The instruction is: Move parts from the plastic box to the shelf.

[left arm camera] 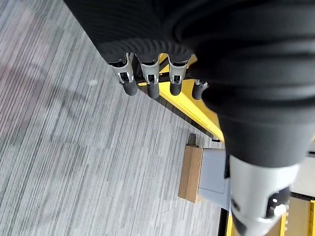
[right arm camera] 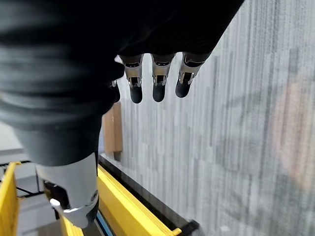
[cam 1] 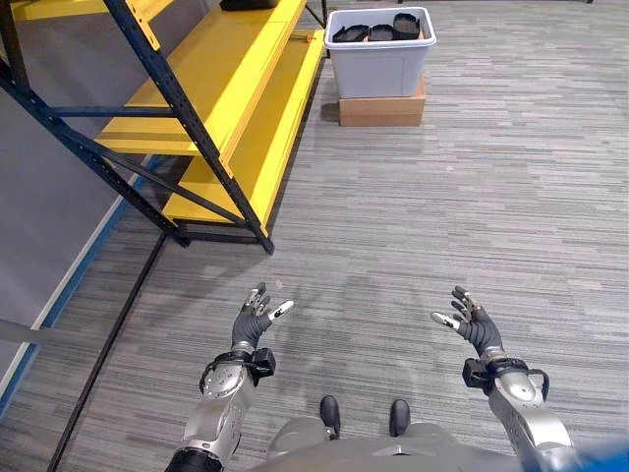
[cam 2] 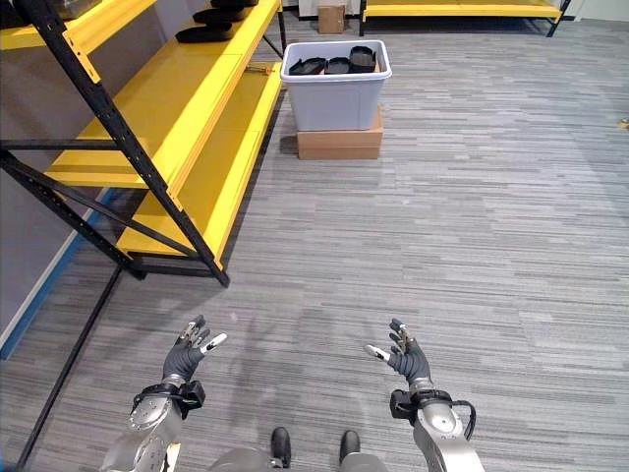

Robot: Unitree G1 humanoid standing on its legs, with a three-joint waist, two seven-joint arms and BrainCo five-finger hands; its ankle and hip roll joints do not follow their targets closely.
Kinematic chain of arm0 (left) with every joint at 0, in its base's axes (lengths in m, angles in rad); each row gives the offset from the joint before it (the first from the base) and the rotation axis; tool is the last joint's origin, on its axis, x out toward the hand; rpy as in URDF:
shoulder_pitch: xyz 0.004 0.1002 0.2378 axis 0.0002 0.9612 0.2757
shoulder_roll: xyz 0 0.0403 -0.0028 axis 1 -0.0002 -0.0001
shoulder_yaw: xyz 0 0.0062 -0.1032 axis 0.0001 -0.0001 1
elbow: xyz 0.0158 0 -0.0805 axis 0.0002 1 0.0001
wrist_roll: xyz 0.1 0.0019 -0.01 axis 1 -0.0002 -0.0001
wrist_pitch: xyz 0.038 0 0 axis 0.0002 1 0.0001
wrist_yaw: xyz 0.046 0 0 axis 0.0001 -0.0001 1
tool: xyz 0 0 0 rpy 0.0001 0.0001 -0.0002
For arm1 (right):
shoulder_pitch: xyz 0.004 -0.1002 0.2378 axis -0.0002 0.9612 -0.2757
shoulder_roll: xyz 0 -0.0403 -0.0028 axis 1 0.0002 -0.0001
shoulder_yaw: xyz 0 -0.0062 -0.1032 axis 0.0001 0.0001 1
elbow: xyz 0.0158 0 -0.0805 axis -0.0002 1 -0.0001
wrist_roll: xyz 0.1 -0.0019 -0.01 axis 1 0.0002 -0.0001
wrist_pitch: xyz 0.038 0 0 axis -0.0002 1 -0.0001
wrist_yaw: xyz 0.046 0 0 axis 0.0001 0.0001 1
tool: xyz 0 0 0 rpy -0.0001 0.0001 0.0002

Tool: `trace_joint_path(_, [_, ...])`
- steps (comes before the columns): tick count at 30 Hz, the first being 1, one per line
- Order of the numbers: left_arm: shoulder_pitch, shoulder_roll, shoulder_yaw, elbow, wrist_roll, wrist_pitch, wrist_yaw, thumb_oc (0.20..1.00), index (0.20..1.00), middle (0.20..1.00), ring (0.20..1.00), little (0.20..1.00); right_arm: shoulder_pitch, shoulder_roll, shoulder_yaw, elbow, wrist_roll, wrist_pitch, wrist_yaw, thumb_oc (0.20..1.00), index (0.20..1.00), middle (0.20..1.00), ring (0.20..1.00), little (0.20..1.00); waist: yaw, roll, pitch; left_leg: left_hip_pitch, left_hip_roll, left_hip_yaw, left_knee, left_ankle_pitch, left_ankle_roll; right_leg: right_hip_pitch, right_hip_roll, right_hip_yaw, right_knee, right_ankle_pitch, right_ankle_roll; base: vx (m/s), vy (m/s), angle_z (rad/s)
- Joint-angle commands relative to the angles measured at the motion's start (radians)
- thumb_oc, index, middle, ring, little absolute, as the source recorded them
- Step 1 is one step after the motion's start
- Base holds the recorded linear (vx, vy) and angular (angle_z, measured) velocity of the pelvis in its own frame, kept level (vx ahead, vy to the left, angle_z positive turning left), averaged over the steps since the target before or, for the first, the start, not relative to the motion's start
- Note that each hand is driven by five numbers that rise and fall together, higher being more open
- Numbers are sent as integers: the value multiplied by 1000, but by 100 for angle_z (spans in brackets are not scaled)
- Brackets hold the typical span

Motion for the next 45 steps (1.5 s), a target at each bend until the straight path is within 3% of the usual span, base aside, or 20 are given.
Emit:
trace_joint_path(1, [-25, 19, 16, -28, -19, -38, -15, 1000, 1000, 1000, 1000, 1000, 21, -40, -40, -61, 40, -53, 0, 1000, 1000, 1000, 1000, 1000, -8, -13, -1, -144, 124, -107, 279, 194, -90, 17, -34, 21, 66, -29, 43, -8, -270, 19])
trace_joint_path(3, [-22, 15, 11, -27, -23, -36, -15, 1000, 1000, 1000, 1000, 1000, 43, -47, -55, -67, 37, -51, 0, 1000, 1000, 1000, 1000, 1000, -5, -20, 20, -207, 98, -110, 351, 224, -90, 27, -28, 8, 72, -43, 30, 34, -136, 8])
trace_joint_path(5, [-21, 5, 7, -20, -45, -31, -16, 1000, 1000, 1000, 1000, 1000, 44, -43, -64, -62, 36, -51, -12, 1000, 1000, 1000, 1000, 1000, -11, -15, 16, -266, 137, 0, 253, 236, -85, 46, -13, -17, 67, -58, 25, 165, -72, 17])
trace_joint_path(11, [-16, -5, 24, -8, -30, -37, -5, 1000, 1000, 1000, 1000, 1000, 64, -37, -64, -27, 13, -59, -21, 1000, 1000, 1000, 1000, 1000, 21, 24, -8, -267, 201, 57, -247, 369, -130, 141, 10, -1, 62, -136, 63, 349, 97, 8])
trace_joint_path(16, [-4, -13, 41, -12, -46, -44, 1, 1000, 1000, 1000, 1000, 1000, 67, -27, -46, -26, 3, -54, -4, 1000, 1000, 1000, 1000, 1000, 40, 21, -58, -241, 213, 88, -236, 378, -127, 212, -11, 44, 33, -170, 80, 389, 143, -41])
trace_joint_path(23, [-15, 42, 39, -35, -57, -56, 20, 1000, 1000, 1000, 1000, 1000, 14, -1, -6, -41, 28, -43, 10, 1000, 1000, 1000, 1000, 1000, 71, -56, -79, -372, 150, 119, 20, 202, -43, 168, -138, 40, 85, -122, 144, 302, 157, -34])
trace_joint_path(24, [-17, 49, 38, -36, -56, -52, 23, 1000, 1000, 1000, 1000, 1000, 9, 1, -1, -39, 24, -40, 12, 1000, 1000, 1000, 1000, 1000, 76, -62, -81, -372, 131, 121, 20, 176, -28, 155, -148, 40, 115, -94, 156, 378, 253, -11])
trace_joint_path(26, [-29, 67, 24, -33, -40, -42, 23, 1000, 1000, 1000, 1000, 1000, 12, 12, 9, -37, 31, -40, 15, 1000, 1000, 1000, 1000, 1000, 61, -74, -71, -328, 46, 108, -1, 104, 13, 62, -169, 57, 335, 72, 176, 391, 343, 15])
trace_joint_path(27, [-41, 86, 19, -48, -15, -40, 22, 1000, 1000, 1000, 1000, 1000, 12, 15, 18, -44, 29, -40, 19, 1000, 1000, 1000, 1000, 1000, 33, -47, -43, -257, 6, 106, -59, 83, 54, -54, -196, 58, 552, 216, 176, 405, 517, 81])
trace_joint_path(28, [-56, 102, 15, -56, 8, -35, 14, 1000, 1000, 1000, 1000, 1000, 10, 16, 30, -45, 25, -37, 26, 1000, 1000, 1000, 1000, 1000, 1, -4, -7, -154, -5, 109, -140, 72, 76, -185, -192, 40, 689, 183, 169, 304, 443, 80])
trace_joint_path(30, [-61, 106, 15, -60, 16, -38, 6, 1000, 1000, 1000, 1000, 1000, 10, 15, 32, -49, 24, -35, 29, 1000, 1000, 1000, 1000, 1000, -17, 13, 10, -106, -5, 111, -175, 71, 77, -258, -171, 31, 708, 126, 163, 209, 199, 25])
trace_joint_path(31, [-72, 107, 16, -57, 23, -42, 5, 1000, 1000, 1000, 1000, 1000, 5, 10, 34, -51, 28, -35, 33, 1000, 1000, 1000, 1000, 1000, -31, 29, 26, -74, 6, 127, -196, 83, 76, -325, -136, -5, 659, 83, 139, 300, 120, -28])
trace_joint_path(32, [-76, 107, 16, -57, 21, -44, 7, 1000, 1000, 1000, 1000, 1000, 5, 12, 35, -54, 32, -34, 32, 1000, 1000, 1000, 1000, 1000, -42, 25, 32, -32, -12, 122, -212, 63, 68, -322, -146, -27, 608, 47, 154, 437, -1, -20])
trace_joint_path(33, [-76, 98, 27, -53, 14, -50, 1, 1000, 1000, 1000, 1000, 1000, -2, 17, 35, -53, 42, -37, 31, 1000, 1000, 1000, 1000, 1000, -48, 33, 33, 19, 0, 139, -236, 49, 43, -310, -158, -95, 368, 38, 156, 595, -141, -20])
trace_joint_path(34, [-71, 89, 38, -47, 17, -59, 0, 1000, 1000, 1000, 1000, 1000, -16, 14, 35, -52, 39, -37, 37, 1000, 1000, 1000, 1000, 1000, -56, 32, 22, 48, 16, 139, -251, 35, 20, -326, -154, -71, 146, 105, 185, 440, -157, 22])
trace_joint_path(36, [-72, 85, 46, -42, 19, -62, 1, 1000, 1000, 1000, 1000, 1000, -24, 12, 36, -56, 32, -37, 38, 1000, 1000, 1000, 1000, 1000, -57, 26, 18, 50, 26, 148, -251, 44, 9, -339, -166, -54, 54, 173, 193, 327, -256, 38])
trace_joint_path(37, [-57, 70, 59, -29, 23, -66, -2, 1000, 1000, 1000, 1000, 1000, -37, 14, 40, -58, 18, -35, 39, 1000, 1000, 1000, 1000, 1000, -44, 21, -1, 108, 52, 139, -251, 4, -28, -338, -213, -77, -34, 229, 238, 440, -394, 58])
trace_joint_path(39, [-54, 56, 61, -18, 32, -62, -11, 1000, 1000, 1000, 1000, 1000, -35, 10, 36, -66, 11, -35, 45, 1000, 1000, 1000, 1000, 1000, -41, 7, -10, 138, 46, 136, -251, -5, -35, -308, -228, -127, -32, 251, 230, 434, -373, 56])
trace_joint_path(41, [-53, 21, 46, -15, 24, -57, -9, 1000, 1000, 1000, 1000, 1000, -46, -8, 36, -74, 16, -39, 43, 1000, 1000, 1000, 1000, 1000, -50, 22, -31, 169, 73, 120, -226, -23, -52, -278, -214, -147, 11, 250, 211, 379, -369, 10])
trace_joint_path(45, [-57, -9, 26, -19, -9, -59, -8, 1000, 1000, 1000, 1000, 1000, -50, -48, 26, -98, 31, -48, 38, 1000, 1000, 1000, 1000, 1000, -65, 70, -28, 149, 149, 100, -90, 46, -87, -285, -168, -158, 119, 143, 149, 252, -363, -13])
